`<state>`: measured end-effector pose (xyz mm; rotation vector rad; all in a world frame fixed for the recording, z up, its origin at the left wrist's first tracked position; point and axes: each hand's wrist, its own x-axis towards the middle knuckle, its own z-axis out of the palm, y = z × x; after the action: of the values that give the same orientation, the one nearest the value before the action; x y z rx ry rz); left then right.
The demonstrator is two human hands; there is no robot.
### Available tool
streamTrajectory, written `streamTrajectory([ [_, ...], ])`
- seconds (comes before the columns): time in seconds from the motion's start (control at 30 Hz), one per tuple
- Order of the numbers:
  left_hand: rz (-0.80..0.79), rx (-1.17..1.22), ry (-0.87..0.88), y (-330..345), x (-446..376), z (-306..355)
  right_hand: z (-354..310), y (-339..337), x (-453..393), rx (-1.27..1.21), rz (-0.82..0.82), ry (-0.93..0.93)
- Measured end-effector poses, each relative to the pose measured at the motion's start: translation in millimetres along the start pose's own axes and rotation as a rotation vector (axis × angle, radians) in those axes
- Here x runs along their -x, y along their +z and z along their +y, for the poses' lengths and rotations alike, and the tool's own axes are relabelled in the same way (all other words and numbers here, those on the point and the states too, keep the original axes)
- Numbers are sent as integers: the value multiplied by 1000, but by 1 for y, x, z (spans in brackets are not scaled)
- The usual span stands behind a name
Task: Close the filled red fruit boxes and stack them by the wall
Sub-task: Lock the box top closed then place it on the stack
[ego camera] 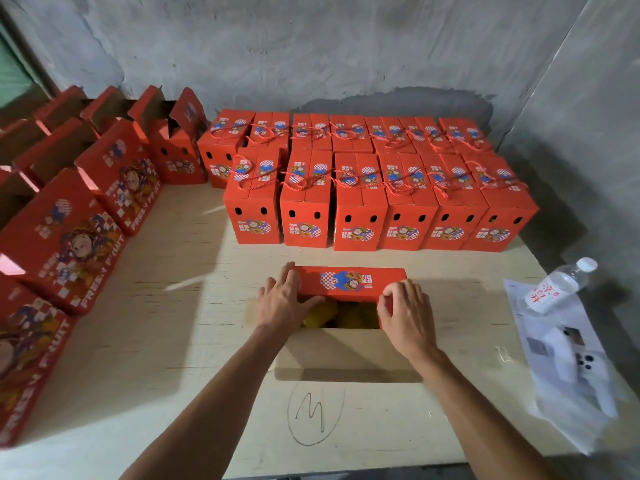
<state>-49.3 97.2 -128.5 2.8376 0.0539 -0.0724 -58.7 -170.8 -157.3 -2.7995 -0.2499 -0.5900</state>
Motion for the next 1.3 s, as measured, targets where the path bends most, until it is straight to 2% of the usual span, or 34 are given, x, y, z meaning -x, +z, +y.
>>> streamTrajectory([
  [0.07, -8, -57, -31, -2, 1, 4, 4, 5, 1, 6, 54, 2],
  [0.23, 68, -272, -121, -33, 3, 5, 12, 9, 0, -91, 40, -30],
  [0.37, 216, -32, -151, -57, 3, 1, 15, 10, 0, -250, -2, 25],
  [0.43, 281, -65, -121, -60, 5, 1, 15, 10, 1, -298, -17, 56],
  [0.5, 251, -94, -137, -60, 7, -3, 15, 10, 1, -319, -19, 62],
  [0.6, 123, 176, -255, -56, 13, -13, 15, 9, 0, -341, -25, 69],
  [0.67, 166, 435, -290, -54, 19, -16, 14, 8, 0, -352, -31, 83],
  [0.73, 243, 837, -285, -53, 26, -8, 14, 8, 0, -361, -26, 95],
  [0.77, 218, 959, -270, -49, 28, -2, 13, 7, 0, -365, -19, 99],
  [0.8, 172, 969, -237, -44, 30, 5, 13, 7, 0, -371, -13, 101],
  [0.87, 104, 705, -81, -24, 34, 9, 13, 7, 0, -388, -5, 102],
  [0.9, 131, 591, 0, -12, 37, 9, 13, 7, 0, -391, -3, 94],
  [1.07, 317, 506, 246, 19, 44, -12, 12, 5, 1, -379, 20, 84],
  [1.2, 305, 406, 274, 23, 43, -16, 9, 2, 2, -393, 26, 57],
  [1.3, 269, 370, 334, 18, 46, -20, 16, -6, 11, -506, -62, 47],
])
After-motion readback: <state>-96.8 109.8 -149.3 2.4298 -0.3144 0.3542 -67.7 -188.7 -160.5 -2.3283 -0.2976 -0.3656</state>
